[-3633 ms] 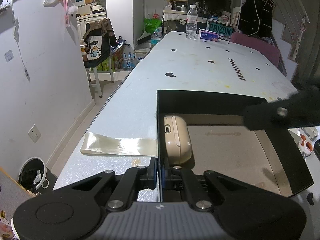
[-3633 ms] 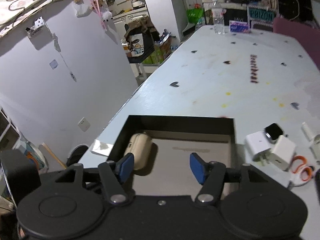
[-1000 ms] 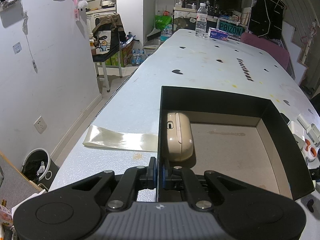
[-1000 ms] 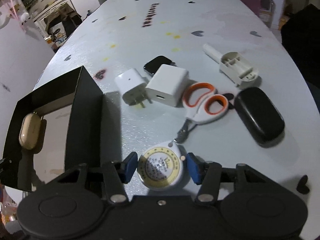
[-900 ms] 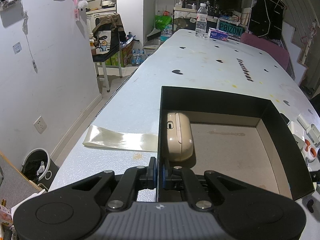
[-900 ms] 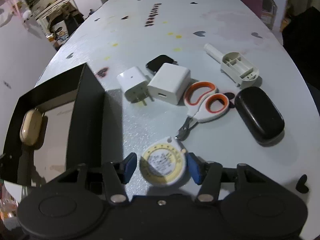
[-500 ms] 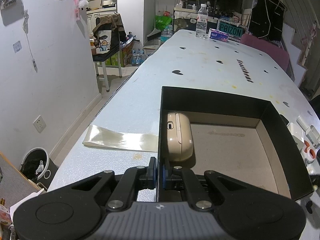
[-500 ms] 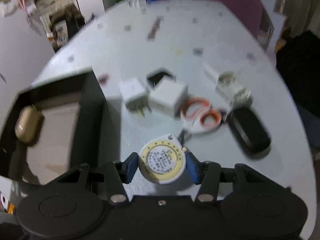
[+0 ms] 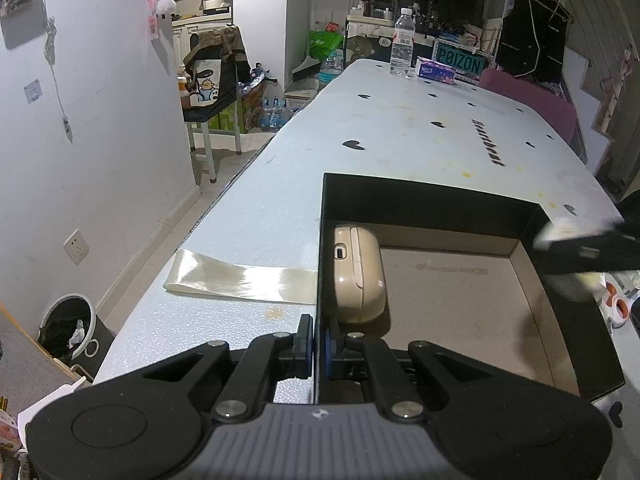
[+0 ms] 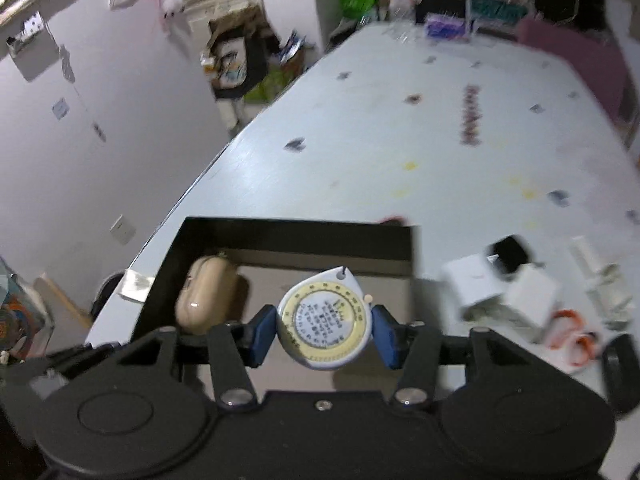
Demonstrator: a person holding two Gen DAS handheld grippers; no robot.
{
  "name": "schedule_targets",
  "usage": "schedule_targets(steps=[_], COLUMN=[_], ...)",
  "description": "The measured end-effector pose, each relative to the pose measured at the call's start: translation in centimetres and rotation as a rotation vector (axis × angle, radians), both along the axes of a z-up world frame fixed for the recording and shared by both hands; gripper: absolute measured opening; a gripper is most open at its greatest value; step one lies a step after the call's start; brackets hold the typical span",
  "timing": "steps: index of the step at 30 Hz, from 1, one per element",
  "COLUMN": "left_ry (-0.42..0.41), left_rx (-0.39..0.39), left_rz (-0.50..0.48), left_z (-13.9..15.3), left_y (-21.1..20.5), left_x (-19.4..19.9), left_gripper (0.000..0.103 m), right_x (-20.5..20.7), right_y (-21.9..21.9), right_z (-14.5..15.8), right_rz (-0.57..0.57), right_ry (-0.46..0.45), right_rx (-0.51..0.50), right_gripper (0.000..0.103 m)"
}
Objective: Organize rigid objects
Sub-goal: 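Carry the tape measure with the right tool into the box beside the earbud case, release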
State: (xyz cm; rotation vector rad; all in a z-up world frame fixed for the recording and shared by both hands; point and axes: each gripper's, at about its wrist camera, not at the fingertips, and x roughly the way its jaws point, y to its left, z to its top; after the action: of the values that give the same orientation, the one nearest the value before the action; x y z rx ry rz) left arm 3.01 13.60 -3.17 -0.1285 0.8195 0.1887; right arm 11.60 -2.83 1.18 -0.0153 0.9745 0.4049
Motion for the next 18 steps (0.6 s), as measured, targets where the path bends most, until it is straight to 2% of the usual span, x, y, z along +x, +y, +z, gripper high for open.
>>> schedule_targets(steps=[3,7,12,13,14,16,18], left_ry=[-0.001,-0.002,-0.003,-0.003,-0.004,-0.005,-0.004], left_rx=[-0.005,-0.002,-0.003,-0.002,-0.002,-0.002,0.0], left_rz=[-0.002,-0.004,-0.005,-0.005,-0.006,-0.006,-0.008], left_z=[0.0,-0.1,-0.2,-0.2,-0.2,-0.2,-0.2], left_y=[0.1,0.1,0.1,0.1,0.1,0.1,0.0], left_x=[0.0,0.0,-0.1,-0.1,-0.1,-0.1,0.0], left_gripper=[0.005,0.005,0.005,0.005,0.005,0.005,0.005], right_x=[1.6,3.0,4.4,4.6,4.6,4.4,3.9], right_y=[2.2,4.2,5.6,5.4,5.1,4.8,4.5], right_z=[-1.4,-2.6,-3.9,-4.1,-4.1,-3.8,-3.3], right_rz=[-0.004,-0.018,-0.068,-0.099,-0.112,-0.101,-0.09], right_ry=[0.054,0.082,0.134,0.152,0.163,0.158,0.131], right_rx=[-0.008,-0.02,0.022,0.056,0.089,0.116,0.099], right_gripper=[0.053,0.053,0.053,0.058,0.067,0.068,0.068])
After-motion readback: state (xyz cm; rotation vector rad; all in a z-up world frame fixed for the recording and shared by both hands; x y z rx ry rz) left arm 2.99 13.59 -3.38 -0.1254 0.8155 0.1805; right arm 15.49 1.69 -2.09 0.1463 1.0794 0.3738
